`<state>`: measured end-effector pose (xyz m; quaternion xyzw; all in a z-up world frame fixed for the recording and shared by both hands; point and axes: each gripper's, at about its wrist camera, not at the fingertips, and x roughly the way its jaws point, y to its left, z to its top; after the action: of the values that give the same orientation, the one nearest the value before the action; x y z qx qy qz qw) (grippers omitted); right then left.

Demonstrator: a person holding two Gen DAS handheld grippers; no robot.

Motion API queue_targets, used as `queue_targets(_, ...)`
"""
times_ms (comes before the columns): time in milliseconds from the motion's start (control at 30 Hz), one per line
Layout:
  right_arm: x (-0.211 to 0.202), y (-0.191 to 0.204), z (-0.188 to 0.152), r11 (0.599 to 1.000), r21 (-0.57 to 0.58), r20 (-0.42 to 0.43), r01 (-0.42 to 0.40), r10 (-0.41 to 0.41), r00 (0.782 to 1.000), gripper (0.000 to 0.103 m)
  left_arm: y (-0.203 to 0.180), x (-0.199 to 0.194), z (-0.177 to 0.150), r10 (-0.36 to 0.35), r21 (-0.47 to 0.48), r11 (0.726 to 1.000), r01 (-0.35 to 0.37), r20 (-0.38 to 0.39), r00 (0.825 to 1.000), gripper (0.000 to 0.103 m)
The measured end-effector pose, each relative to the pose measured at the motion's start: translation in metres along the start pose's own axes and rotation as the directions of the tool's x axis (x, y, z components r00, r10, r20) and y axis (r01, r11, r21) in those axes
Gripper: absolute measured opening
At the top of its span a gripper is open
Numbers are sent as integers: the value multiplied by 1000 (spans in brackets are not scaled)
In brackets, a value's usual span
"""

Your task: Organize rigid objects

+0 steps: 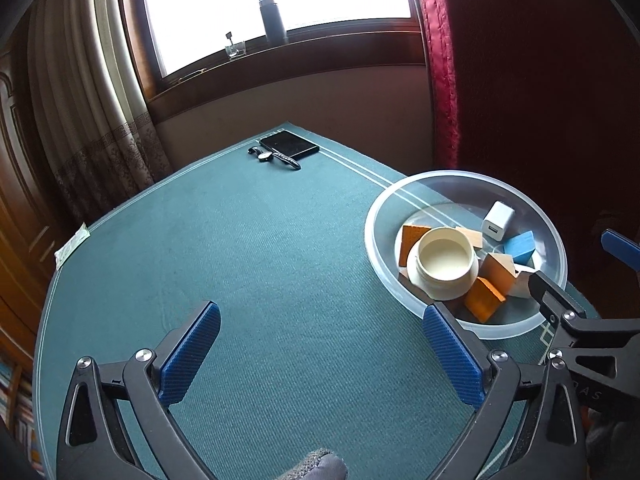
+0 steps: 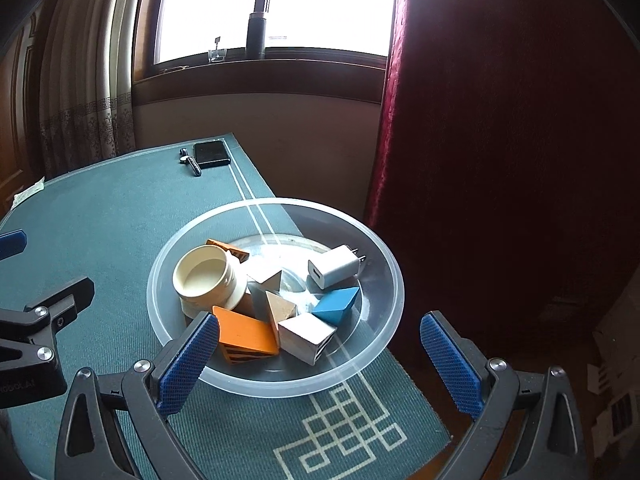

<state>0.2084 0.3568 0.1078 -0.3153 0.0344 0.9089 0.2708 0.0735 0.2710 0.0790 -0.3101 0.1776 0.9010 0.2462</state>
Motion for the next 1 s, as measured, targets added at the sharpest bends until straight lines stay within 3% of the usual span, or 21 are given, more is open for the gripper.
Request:
queue_targets(500,-1,-1,-6,1000,-13,-17,26,-26,1000,102,-10,5,-4,-29,14,999,30,-30,999,102)
queue_targets(1000,1,-2,-9,1000,0,-28,27,-27,999,102,-19,2,-7,-39,51,998,40,-9,999,102)
